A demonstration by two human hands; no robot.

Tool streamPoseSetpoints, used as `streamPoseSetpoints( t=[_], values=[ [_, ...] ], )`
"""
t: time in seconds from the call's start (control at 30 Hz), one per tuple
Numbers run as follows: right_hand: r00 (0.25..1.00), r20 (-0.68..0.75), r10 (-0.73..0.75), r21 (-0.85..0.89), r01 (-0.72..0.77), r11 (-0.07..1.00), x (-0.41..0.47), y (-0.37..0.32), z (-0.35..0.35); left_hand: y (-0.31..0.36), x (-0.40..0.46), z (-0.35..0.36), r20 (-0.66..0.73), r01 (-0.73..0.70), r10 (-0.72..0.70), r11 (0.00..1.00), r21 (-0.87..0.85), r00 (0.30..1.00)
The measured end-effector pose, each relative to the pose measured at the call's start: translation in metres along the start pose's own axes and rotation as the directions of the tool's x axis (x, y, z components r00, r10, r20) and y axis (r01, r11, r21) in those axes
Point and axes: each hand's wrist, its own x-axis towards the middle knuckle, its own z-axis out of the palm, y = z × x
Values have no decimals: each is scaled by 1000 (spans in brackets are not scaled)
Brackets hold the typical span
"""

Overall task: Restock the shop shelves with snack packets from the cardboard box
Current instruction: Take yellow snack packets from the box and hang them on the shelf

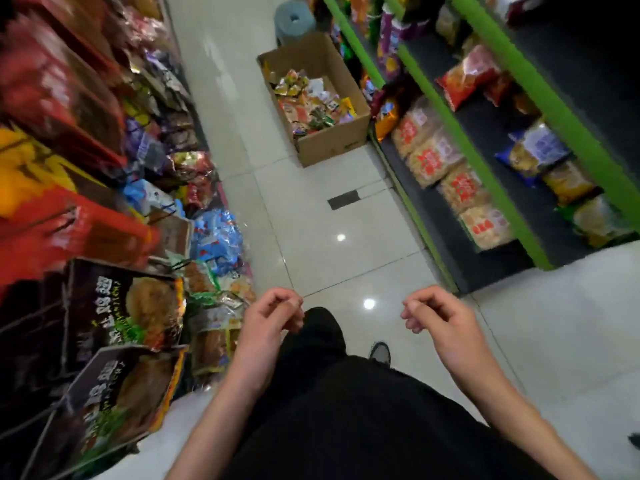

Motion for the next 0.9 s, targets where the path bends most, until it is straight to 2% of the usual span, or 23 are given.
streamPoseSetpoints(
  t=[0.13,0.27,0.47,0.67,0.9],
  values=[
    [981,195,-1,-87,18,996,80,-30,23,6,31,-9,-186,-22,6,996,-82,983],
    [957,288,33,-157,13,988,157,-59,58,21,97,-21,-253,-34,0,991,-130,968],
    [963,270,-10,-177,59,982,264,-131,94,91,219,-56,-310,-114,56,979,-172,949],
    [977,213,-27,-173,65,983,370,-178,100,154,342,-70,-307,-105,44,977,-184,951],
    [948,315,-54,-161,109,981,549,-240,136,215,469,-67,-421,-74,-12,979,-187,907]
  ],
)
